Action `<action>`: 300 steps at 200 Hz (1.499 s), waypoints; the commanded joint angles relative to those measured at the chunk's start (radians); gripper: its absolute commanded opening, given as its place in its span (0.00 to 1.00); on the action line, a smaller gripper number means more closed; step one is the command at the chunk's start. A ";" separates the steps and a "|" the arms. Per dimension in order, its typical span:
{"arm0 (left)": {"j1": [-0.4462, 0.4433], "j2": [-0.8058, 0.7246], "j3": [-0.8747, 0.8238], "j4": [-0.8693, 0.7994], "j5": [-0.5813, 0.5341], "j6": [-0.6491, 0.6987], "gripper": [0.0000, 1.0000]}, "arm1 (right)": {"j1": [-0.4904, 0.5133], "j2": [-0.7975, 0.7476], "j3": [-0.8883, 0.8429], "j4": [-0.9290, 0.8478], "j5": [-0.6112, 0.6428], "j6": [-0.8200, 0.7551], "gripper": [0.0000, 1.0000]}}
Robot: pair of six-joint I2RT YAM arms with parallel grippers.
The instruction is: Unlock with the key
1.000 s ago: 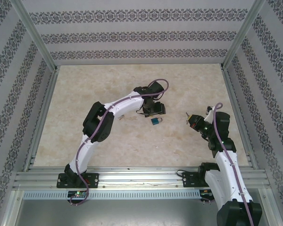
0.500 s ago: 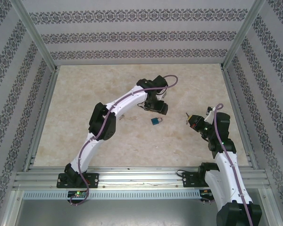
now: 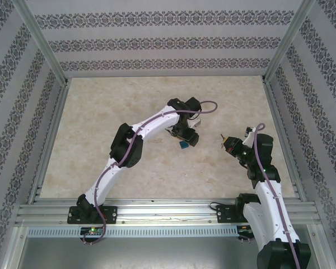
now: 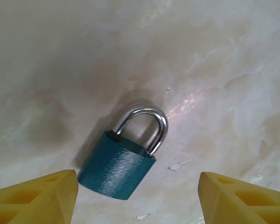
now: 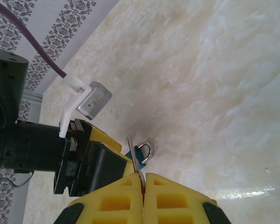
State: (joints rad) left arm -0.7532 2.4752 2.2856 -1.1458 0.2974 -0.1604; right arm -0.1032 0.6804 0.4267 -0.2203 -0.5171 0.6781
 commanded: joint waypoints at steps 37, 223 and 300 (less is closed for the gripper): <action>-0.055 0.031 0.029 -0.079 -0.099 0.058 0.62 | -0.015 -0.005 -0.007 0.006 -0.023 0.000 0.00; -0.088 0.047 0.028 -0.020 -0.246 -0.039 0.61 | -0.020 -0.006 -0.011 0.013 -0.024 0.006 0.00; -0.093 0.087 0.051 -0.018 -0.273 -0.066 0.54 | -0.023 0.008 -0.005 0.024 -0.026 0.009 0.00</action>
State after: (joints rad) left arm -0.8307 2.5317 2.3096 -1.1622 0.0502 -0.2001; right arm -0.1162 0.6876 0.4210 -0.2199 -0.5243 0.6785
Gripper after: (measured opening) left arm 0.565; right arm 0.058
